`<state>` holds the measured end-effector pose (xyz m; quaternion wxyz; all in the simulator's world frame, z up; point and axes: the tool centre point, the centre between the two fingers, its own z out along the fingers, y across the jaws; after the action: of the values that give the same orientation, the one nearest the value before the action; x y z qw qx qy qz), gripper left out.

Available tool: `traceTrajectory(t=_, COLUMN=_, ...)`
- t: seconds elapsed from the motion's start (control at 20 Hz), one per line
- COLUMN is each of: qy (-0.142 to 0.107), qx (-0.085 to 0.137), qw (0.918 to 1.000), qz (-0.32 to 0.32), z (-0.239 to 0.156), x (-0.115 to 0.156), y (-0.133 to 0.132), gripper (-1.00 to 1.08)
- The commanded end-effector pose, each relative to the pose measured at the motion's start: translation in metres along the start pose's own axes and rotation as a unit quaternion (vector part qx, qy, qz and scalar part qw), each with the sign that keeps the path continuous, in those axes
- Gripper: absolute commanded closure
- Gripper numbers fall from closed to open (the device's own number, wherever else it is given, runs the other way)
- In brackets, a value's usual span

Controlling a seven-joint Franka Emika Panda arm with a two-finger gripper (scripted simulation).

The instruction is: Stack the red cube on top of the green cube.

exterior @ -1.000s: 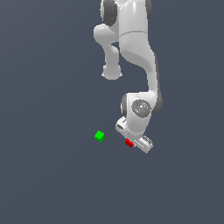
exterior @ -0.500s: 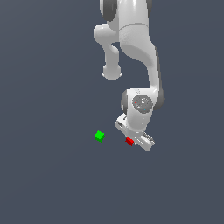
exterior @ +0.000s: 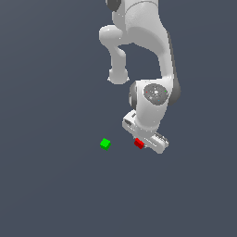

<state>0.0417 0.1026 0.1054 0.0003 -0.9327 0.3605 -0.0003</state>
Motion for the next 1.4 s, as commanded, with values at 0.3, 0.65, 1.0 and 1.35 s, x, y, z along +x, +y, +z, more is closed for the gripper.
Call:
traceTrajectory(t=0.3, qy=0.000, qx=0.000, qw=1.0000, qz=0.000, z=-0.013, x=0.001, y=0.000, gripper=1.08)
traceTrajectory(t=0.65, qy=0.000, qx=0.000, qw=1.0000, qz=0.000, z=-0.005, x=0.014, y=0.022, gripper=1.08)
traceTrajectory(t=1.0, qy=0.000, qx=0.000, qw=1.0000, qz=0.000, z=0.016, x=0.046, y=0.076, gripper=1.08)
traceTrajectory(t=1.35, qy=0.000, qx=-0.001, qw=1.0000, qz=0.000, z=0.036, x=0.079, y=0.126, gripper=1.08)
